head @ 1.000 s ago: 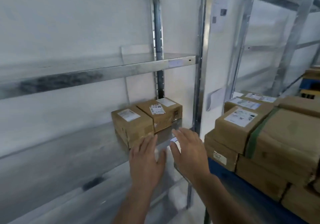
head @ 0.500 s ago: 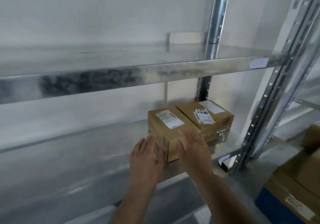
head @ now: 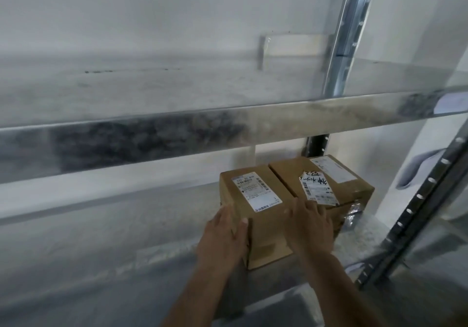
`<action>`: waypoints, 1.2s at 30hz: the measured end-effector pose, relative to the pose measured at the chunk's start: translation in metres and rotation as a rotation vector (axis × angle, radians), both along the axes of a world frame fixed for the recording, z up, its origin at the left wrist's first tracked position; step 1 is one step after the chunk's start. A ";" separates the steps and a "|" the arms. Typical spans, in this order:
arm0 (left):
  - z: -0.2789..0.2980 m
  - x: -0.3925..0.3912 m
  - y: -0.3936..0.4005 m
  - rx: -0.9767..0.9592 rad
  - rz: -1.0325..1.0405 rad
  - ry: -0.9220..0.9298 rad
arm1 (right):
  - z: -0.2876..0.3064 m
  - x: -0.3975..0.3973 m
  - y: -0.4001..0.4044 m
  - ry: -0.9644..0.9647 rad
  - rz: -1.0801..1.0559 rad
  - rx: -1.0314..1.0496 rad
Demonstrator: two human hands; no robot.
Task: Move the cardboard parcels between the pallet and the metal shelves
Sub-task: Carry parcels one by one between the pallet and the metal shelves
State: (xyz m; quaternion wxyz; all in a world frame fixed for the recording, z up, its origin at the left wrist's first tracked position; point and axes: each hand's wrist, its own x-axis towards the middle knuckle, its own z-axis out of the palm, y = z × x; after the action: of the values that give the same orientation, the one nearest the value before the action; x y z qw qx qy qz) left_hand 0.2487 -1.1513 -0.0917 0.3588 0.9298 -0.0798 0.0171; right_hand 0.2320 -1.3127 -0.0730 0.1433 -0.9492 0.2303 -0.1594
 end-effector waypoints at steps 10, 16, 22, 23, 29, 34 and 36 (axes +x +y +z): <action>-0.008 0.016 -0.003 -0.016 -0.002 0.219 | -0.003 0.014 -0.009 0.098 -0.087 0.031; -0.015 0.011 0.026 -0.063 0.173 0.190 | -0.011 0.001 0.017 0.097 0.085 0.327; -0.025 -0.011 0.057 -0.168 0.061 0.201 | -0.016 -0.025 0.037 0.099 0.212 0.695; -0.025 -0.014 0.059 -0.179 0.034 0.200 | -0.015 -0.030 0.039 0.094 0.205 0.714; -0.021 -0.044 0.063 -0.283 -0.054 0.192 | -0.019 -0.072 0.047 -0.087 0.224 0.810; -0.004 -0.076 0.052 -0.370 -0.086 0.135 | -0.010 -0.110 0.038 -0.228 0.296 0.824; 0.005 -0.093 0.043 -0.434 -0.102 0.100 | -0.001 -0.127 0.032 -0.282 0.303 0.831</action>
State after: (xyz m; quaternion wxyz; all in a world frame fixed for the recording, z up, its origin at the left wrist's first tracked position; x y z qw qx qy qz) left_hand 0.1559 -1.1080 -0.0864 0.5544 0.8253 -0.1031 -0.0303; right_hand 0.1052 -1.2809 -0.0738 0.5631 -0.8033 0.1118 -0.1583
